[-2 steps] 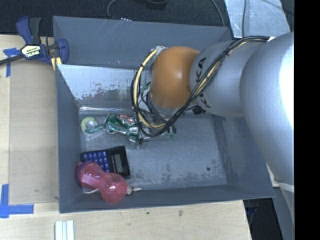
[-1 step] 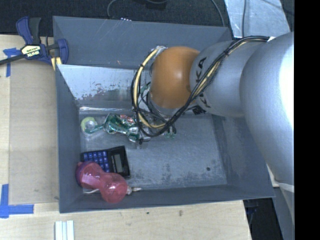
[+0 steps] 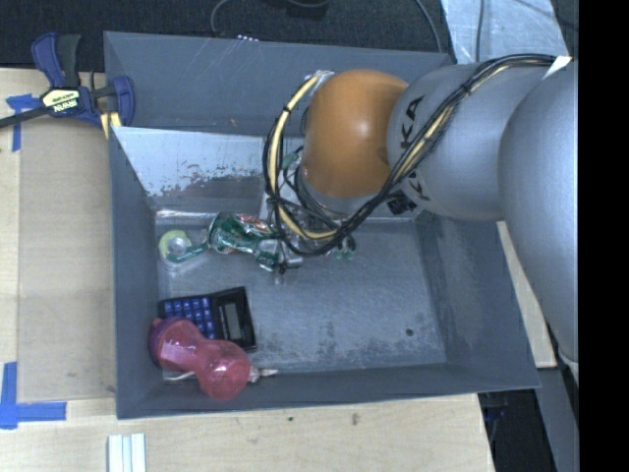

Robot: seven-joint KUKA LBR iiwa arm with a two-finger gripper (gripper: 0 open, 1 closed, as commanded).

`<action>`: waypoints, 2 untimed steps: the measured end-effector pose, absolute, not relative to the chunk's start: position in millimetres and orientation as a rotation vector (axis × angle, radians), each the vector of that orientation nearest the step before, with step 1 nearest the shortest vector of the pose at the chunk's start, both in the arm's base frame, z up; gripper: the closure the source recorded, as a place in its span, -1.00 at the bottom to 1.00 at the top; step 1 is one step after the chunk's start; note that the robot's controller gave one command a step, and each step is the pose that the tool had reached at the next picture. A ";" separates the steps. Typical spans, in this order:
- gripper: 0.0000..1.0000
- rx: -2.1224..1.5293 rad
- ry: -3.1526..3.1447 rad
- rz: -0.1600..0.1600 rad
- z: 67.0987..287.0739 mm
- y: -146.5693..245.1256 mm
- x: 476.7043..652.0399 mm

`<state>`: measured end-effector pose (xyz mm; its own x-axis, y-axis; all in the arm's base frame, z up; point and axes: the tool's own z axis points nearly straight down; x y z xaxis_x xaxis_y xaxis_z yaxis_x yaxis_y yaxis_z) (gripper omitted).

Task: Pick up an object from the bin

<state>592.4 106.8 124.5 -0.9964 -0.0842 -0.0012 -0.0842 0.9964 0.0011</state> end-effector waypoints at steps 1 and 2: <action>1.00 -0.146 3.126 0.004 170.6 98.7 602.5; 1.00 -0.116 3.136 0.003 226.5 99.8 596.9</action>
Offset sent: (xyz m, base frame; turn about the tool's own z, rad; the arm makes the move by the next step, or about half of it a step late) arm 0.0000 -0.0042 0.1413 0.0268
